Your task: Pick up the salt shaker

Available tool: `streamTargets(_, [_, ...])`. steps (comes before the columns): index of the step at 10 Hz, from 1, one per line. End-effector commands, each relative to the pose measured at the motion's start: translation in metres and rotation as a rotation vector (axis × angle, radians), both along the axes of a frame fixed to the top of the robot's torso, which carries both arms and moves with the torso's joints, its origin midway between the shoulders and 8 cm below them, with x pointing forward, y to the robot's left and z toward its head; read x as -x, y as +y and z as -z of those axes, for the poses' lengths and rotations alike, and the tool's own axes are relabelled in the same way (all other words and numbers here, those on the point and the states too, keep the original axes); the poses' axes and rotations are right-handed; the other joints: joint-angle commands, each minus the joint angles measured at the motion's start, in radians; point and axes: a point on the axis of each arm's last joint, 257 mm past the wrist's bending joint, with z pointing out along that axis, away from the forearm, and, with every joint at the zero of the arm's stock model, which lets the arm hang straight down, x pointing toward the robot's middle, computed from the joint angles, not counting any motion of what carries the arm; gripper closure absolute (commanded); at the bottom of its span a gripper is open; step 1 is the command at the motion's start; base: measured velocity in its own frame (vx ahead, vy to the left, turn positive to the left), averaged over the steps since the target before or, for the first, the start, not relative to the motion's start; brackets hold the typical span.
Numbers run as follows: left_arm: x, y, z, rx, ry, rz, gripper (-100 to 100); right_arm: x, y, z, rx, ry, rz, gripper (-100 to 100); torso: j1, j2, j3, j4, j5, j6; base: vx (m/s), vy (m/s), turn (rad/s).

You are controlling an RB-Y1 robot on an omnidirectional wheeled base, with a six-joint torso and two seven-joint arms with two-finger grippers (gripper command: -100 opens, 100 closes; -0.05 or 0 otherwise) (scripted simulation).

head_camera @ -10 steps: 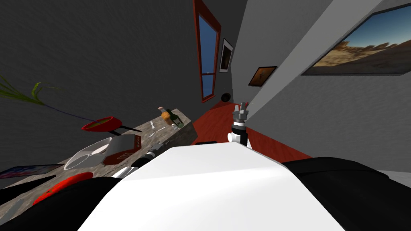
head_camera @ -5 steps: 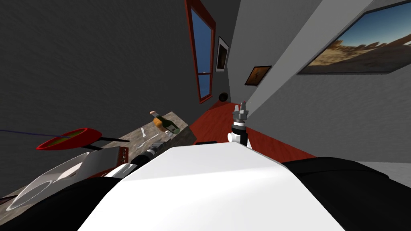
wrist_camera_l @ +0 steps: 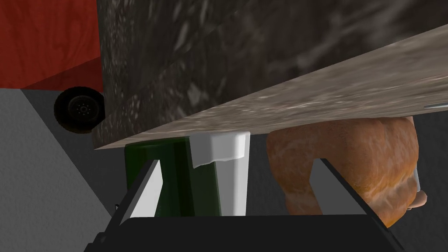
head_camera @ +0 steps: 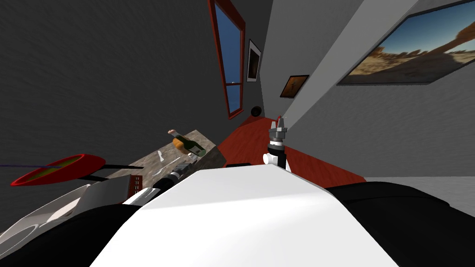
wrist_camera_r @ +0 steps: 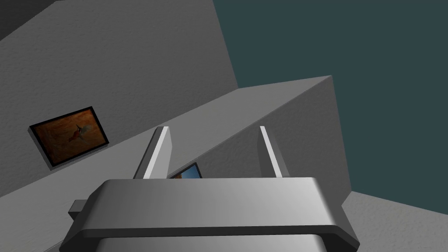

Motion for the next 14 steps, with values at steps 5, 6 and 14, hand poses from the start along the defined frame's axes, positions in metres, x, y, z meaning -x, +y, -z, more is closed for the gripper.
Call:
streamTargets(5, [0.000, 0.000, 0.000, 0.000, 0.000, 0.000, 100, 0.000, 0.000, 0.000, 0.000, 0.000, 0.000, 0, 0.000, 0.000, 0.000, 0.000, 0.000, 0.000, 0.000, 0.000, 0.000])
streamTargets(6, [0.000, 0.000, 0.000, 0.000, 0.000, 0.000, 0, 0.000, 0.000, 0.000, 0.000, 0.000, 0.000, 0, 0.000, 0.000, 0.000, 0.000, 0.000, 0.000, 0.000, 0.000, 0.000])
streamTargets(14, [0.066, -0.012, 0.007, -0.077, 0.153, 0.102, -100, 0.000, 0.000, 0.000, 0.000, 0.000, 0.000, 0, 0.002, 0.007, 0.004, 0.002, 0.000, 0.000, -0.129, 0.041, 0.081])
